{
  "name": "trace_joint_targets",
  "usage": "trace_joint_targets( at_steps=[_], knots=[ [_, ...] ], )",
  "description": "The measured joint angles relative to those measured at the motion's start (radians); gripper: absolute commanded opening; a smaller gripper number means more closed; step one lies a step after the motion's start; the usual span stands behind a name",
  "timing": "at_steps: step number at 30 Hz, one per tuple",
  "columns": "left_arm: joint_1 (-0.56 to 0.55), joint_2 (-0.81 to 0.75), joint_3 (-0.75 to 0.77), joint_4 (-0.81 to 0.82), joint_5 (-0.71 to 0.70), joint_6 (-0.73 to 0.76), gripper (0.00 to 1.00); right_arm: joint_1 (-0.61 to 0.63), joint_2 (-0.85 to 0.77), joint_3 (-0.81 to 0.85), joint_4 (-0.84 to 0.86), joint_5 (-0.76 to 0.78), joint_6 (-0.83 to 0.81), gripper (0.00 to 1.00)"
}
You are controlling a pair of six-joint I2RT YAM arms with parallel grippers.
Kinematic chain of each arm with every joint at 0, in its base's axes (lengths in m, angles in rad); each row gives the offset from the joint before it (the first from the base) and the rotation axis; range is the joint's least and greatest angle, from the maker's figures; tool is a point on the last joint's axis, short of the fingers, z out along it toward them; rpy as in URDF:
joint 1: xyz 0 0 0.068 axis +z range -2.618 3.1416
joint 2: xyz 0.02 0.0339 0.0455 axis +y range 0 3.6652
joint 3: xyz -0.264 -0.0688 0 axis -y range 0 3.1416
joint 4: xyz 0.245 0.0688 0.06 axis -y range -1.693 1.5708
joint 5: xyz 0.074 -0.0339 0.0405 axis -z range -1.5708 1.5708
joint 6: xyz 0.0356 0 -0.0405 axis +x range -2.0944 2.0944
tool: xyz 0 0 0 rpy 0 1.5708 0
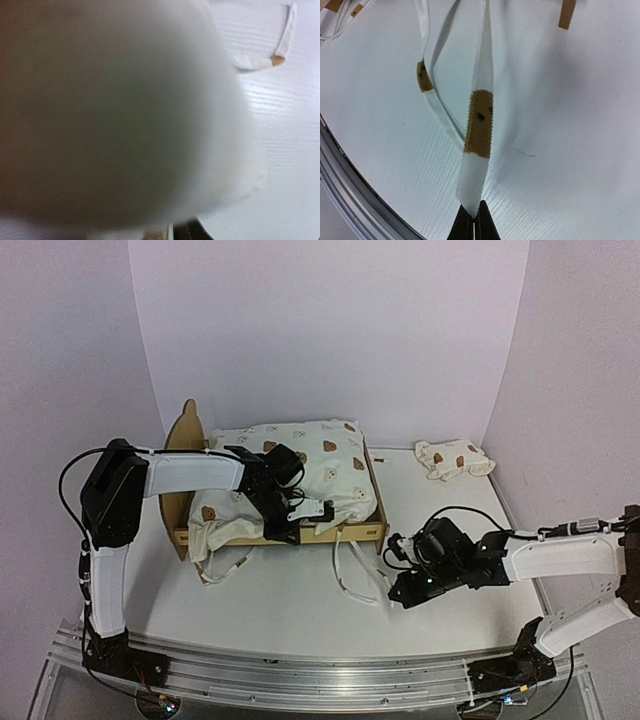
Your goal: Set up the pet bed
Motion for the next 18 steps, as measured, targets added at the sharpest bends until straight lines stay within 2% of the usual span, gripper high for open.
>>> trace_joint_targets(
  at_steps=[4, 7, 9, 13, 16, 18],
  knots=[
    [0.000, -0.043, -0.003, 0.023, 0.026, 0.049, 0.64, 0.000, 0.001, 0.066, -0.045, -0.086, 0.013, 0.00],
    [0.002, -0.109, -0.004, 0.035, 0.076, 0.065, 0.70, 0.001, 0.003, 0.128, -0.062, -0.161, 0.038, 0.00],
    [0.003, -0.166, -0.014, 0.052, 0.117, 0.069, 0.69, 0.003, 0.004, 0.157, -0.063, -0.200, 0.071, 0.00],
    [0.003, -0.299, -0.085, 0.111, 0.205, 0.054, 0.61, 0.005, 0.021, 0.185, -0.066, -0.247, 0.174, 0.00],
    [-0.007, -0.412, -0.217, 0.196, 0.251, -0.018, 0.55, 0.005, 0.034, 0.188, -0.066, -0.248, 0.294, 0.00],
    [-0.041, -0.476, -0.317, 0.250, 0.259, -0.099, 0.55, 0.009, 0.042, 0.187, -0.045, -0.241, 0.379, 0.00]
  ],
)
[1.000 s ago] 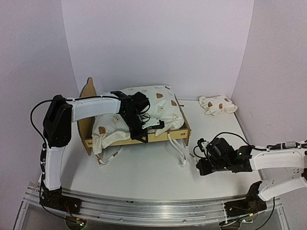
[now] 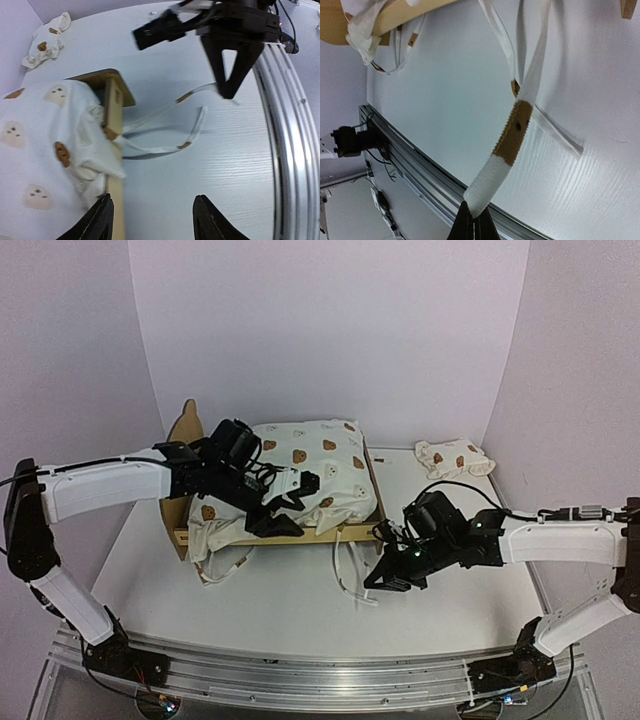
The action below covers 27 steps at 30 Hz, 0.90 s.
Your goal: Set up the pet bed
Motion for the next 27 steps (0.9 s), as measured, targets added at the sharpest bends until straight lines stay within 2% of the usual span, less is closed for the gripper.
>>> trace_joint_targets(
  at_steps=[6, 9, 13, 17, 24, 27],
  knots=[
    [-0.198, -0.007, -0.238, 0.229, 0.024, -0.342, 0.64, 0.030, 0.009, -0.047, 0.200, 0.056, 0.183, 0.00],
    [-0.218, 0.051, -0.296, 0.345, 0.049, -0.492, 0.64, 0.044, 0.027, -0.056, 0.265, 0.075, 0.222, 0.00],
    [-0.207, 0.102, -0.315, 0.480, 0.073, -0.615, 0.64, 0.053, 0.044, -0.062, 0.321, 0.093, 0.246, 0.00],
    [-0.210, 0.123, -0.315, 0.583, 0.104, -0.685, 0.53, 0.053, 0.062, -0.062, 0.369, 0.097, 0.256, 0.00],
    [-0.222, 0.165, -0.314, 0.652, 0.106, -0.744, 0.25, 0.053, 0.077, -0.068, 0.411, 0.096, 0.265, 0.00],
    [-0.222, 0.171, -0.313, 0.653, 0.099, -0.755, 0.23, 0.053, 0.077, -0.073, 0.417, 0.095, 0.264, 0.00]
  ],
)
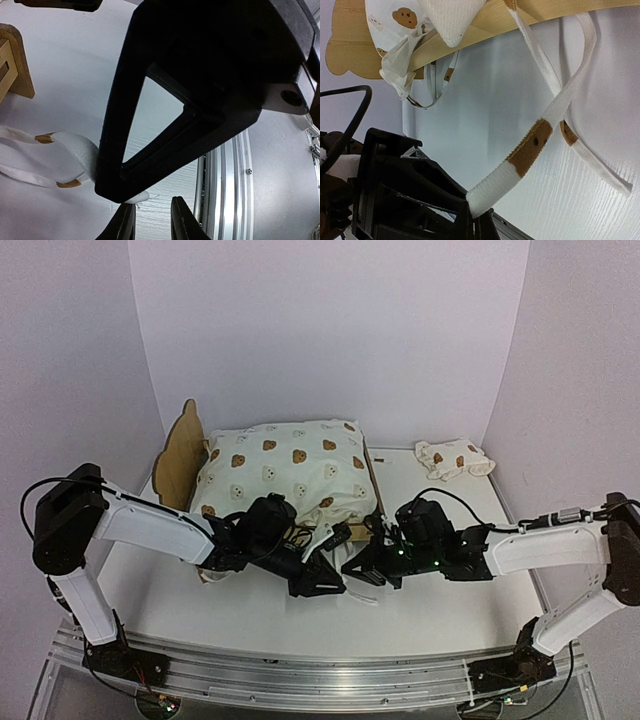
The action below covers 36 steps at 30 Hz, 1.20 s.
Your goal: Set up the pet bed
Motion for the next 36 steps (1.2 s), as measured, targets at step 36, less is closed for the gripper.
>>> trace_joint_targets(
  at_steps=[36],
  knots=[
    [-0.003, 0.044, 0.045, -0.022, -0.149, 0.085, 0.00, -0.006, 0.003, 0.004, -0.071, 0.005, -0.038, 0.39]
  ],
)
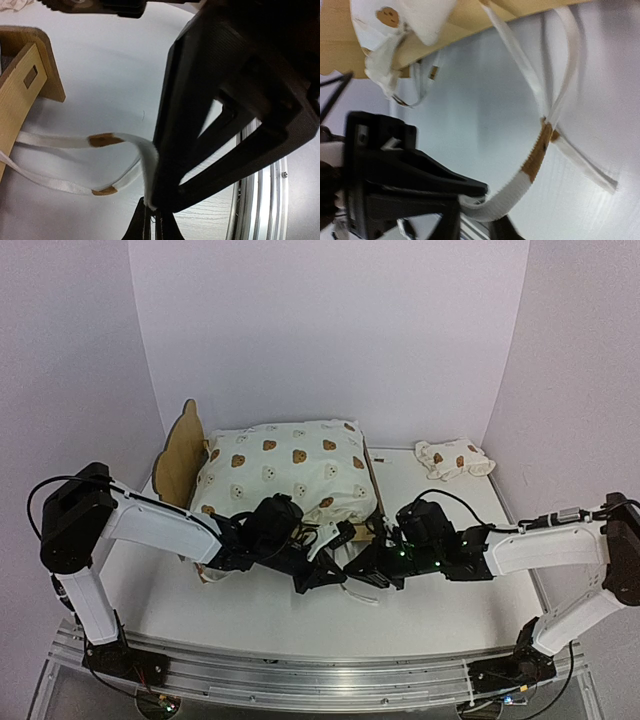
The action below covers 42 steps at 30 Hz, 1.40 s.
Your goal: Set up the pet bed
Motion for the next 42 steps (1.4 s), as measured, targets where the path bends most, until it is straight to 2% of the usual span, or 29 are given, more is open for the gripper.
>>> trace_joint_targets(
  at_steps=[4, 9, 13, 18, 24, 26, 30, 33, 42],
  knots=[
    [0.003, 0.026, 0.016, -0.072, -0.039, 0.000, 0.00, 0.001, 0.022, 0.073, -0.239, 0.051, -0.156, 0.53],
    [0.019, 0.066, 0.016, -0.193, -0.084, 0.000, 0.00, 0.002, 0.030, 0.085, -0.398, 0.153, -0.380, 0.58],
    [0.028, 0.109, 0.029, -0.251, -0.109, -0.001, 0.00, 0.009, 0.085, 0.086, -0.413, 0.208, -0.555, 0.60],
    [0.032, 0.129, 0.064, -0.283, -0.118, 0.000, 0.00, 0.022, 0.174, 0.089, -0.416, 0.205, -0.711, 0.58],
    [0.032, 0.129, 0.067, -0.309, -0.129, 0.009, 0.00, 0.027, 0.202, 0.090, -0.412, 0.213, -0.800, 0.54],
    [0.032, 0.128, 0.067, -0.312, -0.130, 0.023, 0.00, 0.028, 0.210, 0.096, -0.405, 0.217, -0.818, 0.49],
    [0.032, 0.126, 0.067, -0.317, -0.138, 0.051, 0.00, 0.028, 0.241, 0.118, -0.377, 0.226, -0.854, 0.16],
    [0.032, 0.124, 0.067, -0.322, -0.145, 0.062, 0.00, 0.027, 0.264, 0.135, -0.359, 0.225, -0.859, 0.02],
    [0.036, 0.060, 0.016, -0.358, -0.144, 0.131, 0.00, 0.027, 0.207, 0.130, -0.383, 0.186, -0.847, 0.00]
  ],
)
